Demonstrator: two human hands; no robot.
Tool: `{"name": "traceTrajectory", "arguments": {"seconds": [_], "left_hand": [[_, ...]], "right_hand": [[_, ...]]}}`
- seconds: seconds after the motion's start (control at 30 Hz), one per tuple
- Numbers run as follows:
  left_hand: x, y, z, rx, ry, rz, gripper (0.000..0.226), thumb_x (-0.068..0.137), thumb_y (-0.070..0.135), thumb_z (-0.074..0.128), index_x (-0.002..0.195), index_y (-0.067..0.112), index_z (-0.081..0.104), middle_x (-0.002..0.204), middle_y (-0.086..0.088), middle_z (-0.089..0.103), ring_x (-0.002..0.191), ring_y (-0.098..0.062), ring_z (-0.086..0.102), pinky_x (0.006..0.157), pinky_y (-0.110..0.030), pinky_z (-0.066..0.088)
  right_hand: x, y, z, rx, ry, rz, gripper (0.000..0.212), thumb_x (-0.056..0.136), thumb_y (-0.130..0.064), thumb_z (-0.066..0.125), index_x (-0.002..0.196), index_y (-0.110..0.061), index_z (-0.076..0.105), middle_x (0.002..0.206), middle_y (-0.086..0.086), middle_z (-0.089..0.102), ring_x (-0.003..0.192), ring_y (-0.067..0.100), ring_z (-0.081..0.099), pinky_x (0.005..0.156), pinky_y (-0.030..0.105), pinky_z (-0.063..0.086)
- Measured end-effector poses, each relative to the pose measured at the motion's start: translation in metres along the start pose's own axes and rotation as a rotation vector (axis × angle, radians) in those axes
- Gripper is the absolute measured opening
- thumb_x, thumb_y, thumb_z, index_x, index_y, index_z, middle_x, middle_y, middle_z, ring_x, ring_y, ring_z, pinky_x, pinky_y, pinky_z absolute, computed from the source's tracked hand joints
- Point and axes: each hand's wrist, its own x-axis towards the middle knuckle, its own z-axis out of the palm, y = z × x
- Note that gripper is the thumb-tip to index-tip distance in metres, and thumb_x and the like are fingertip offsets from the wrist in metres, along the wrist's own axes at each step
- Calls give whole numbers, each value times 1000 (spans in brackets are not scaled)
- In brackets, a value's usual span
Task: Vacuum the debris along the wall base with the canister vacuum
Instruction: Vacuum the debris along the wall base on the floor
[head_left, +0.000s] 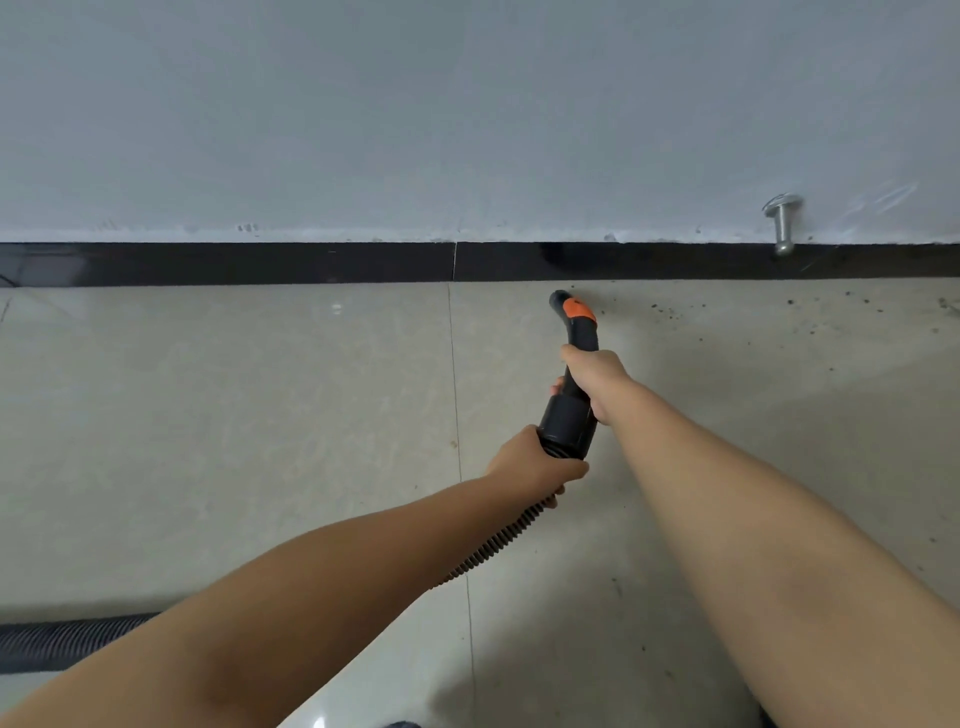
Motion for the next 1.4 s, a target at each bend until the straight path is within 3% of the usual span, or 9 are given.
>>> {"name": "traceTrajectory", "arguments": {"seconds": [0.3, 0.37, 0.57, 0.7, 0.87, 1.17, 1.4], "left_hand": [[3, -15, 22, 62, 154, 0, 40, 75, 30, 70, 108, 19, 49, 84, -1, 66, 68, -18, 66, 74, -37, 60], [1, -14, 24, 53, 183, -10, 42, 75, 30, 70, 109, 18, 49, 83, -2, 66, 68, -18, 66, 75, -39, 60], [-8, 3, 18, 72, 181, -34, 38, 78, 28, 69, 108, 15, 49, 77, -4, 64, 59, -18, 61, 70, -33, 57], [-12, 8, 32, 146, 124, -38, 37, 79, 27, 69, 107, 15, 48, 75, -4, 63, 58, -17, 60, 67, -32, 56], [-4, -3, 71, 252, 52, -49, 40, 76, 31, 70, 106, 16, 49, 80, -4, 65, 66, -21, 66, 73, -40, 60], [14, 21, 119, 295, 8, -11, 37, 79, 28, 68, 106, 15, 47, 74, -2, 63, 56, -18, 61, 69, -34, 57], [17, 29, 116, 268, 101, -16, 37, 78, 31, 68, 105, 17, 46, 75, -1, 65, 53, -16, 61, 66, -31, 56]], "right_hand": [[17, 19, -2, 15, -108, -78, 13, 93, -20, 56, 88, -11, 47, 69, 8, 55, 54, 20, 57, 49, 25, 50], [15, 17, 1, -8, -145, -88, 12, 93, -21, 55, 93, -11, 48, 71, 8, 56, 55, 20, 57, 50, 25, 50], [11, 11, -3, -6, -187, -100, 19, 94, -22, 56, 105, -9, 48, 72, 8, 58, 61, 20, 60, 72, 35, 56], [6, 22, -28, 59, -138, -56, 21, 94, -21, 55, 108, -8, 48, 72, 9, 58, 58, 19, 58, 59, 30, 53], [12, 55, -66, 141, -72, -25, 17, 93, -21, 54, 102, -8, 48, 68, 9, 56, 48, 19, 54, 49, 25, 48], [32, 59, -121, 169, -24, -26, 13, 93, -19, 52, 90, -9, 46, 68, 8, 54, 50, 20, 54, 52, 27, 49], [39, 41, -117, 119, -104, -29, 12, 94, -19, 53, 89, -10, 46, 71, 8, 56, 53, 20, 56, 53, 27, 50]]}}
